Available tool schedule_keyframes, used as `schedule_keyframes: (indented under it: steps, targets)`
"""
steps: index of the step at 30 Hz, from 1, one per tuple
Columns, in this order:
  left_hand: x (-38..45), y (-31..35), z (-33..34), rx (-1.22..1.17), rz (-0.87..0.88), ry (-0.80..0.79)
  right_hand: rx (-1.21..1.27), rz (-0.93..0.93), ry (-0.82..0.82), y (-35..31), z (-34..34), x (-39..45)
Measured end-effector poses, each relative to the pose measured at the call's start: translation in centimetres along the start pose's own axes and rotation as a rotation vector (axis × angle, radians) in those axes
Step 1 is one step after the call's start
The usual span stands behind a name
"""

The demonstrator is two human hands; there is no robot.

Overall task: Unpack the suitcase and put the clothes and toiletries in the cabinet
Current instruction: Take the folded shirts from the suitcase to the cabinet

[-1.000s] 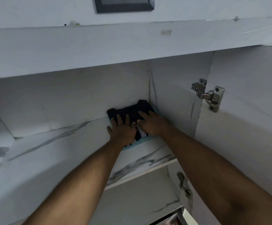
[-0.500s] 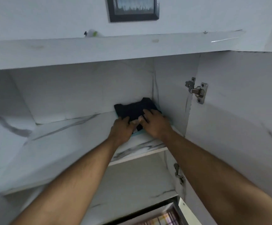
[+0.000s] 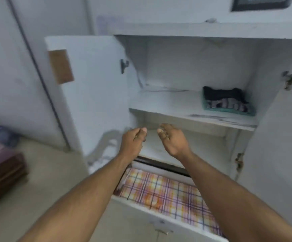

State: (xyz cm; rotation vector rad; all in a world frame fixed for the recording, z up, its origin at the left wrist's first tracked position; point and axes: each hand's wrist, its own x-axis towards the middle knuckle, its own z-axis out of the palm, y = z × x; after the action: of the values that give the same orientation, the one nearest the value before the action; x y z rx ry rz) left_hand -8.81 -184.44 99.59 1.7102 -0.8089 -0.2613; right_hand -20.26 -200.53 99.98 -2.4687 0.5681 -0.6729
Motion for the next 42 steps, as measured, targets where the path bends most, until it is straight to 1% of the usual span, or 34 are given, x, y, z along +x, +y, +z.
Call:
schedule_keyframes:
  steps: [5, 10, 14, 16, 19, 22, 25, 29, 33, 35, 38, 42]
  targets:
    - [-12.4, -5.1, -13.3, -0.006, -0.153, 0.208, 0.203, -0.147, -0.186, -12.9, 11.0, -6.2]
    - [-27.6, -9.6, -27.6, 0.035, -0.262, 0.429, 0.309, -0.31, -0.392, -28.5, 23.7, -15.0]
    - [-41.2, -12.6, -40.1, 0.066, -0.393, 0.66, 0.414, -0.447, -0.577, -42.6, 33.4, -24.1]
    - [-49.1, -14.1, -46.9, 0.098, -0.443, 0.771, 0.473, -0.494, -0.689, -50.4, 38.3, -29.4]
    - [-60.5, -15.7, -55.7, 0.145, -0.524, 0.929, 0.54, -0.579, -0.814, -60.8, 44.4, -37.4]
    - [-70.7, -17.1, -63.0, 0.167, -0.624, 1.066, 0.571, -0.635, -0.934, -69.7, 49.7, -44.7]
    - [-78.9, -18.1, -68.4, 0.154, -0.703, 1.186, 0.559, -0.7, -1.047, -77.1, 53.9, -50.8]
    - [-86.5, -20.2, -74.3, 0.115, -0.759, 1.337, 0.532, -0.792, -1.156, -85.5, 60.1, -56.9]
    - [-92.2, -24.3, -79.9, 0.077, -0.84, 1.419, 0.512, -0.859, -1.21, -92.5, 67.6, -61.1]
    - [-94.5, -26.9, -83.4, 0.055, -0.866, 1.453, 0.506, -0.876, -1.249, -96.0, 72.2, -62.8]
    - [-96.6, -30.7, -88.6, -0.041, -0.898, 1.524, 0.452, -0.929, -1.312, -100.4, 79.1, -64.7]
    - [-98.9, -36.4, -96.7, -0.174, -0.955, 1.61, 0.366, -0.949, -1.456, -107.3, 89.2, -66.9]
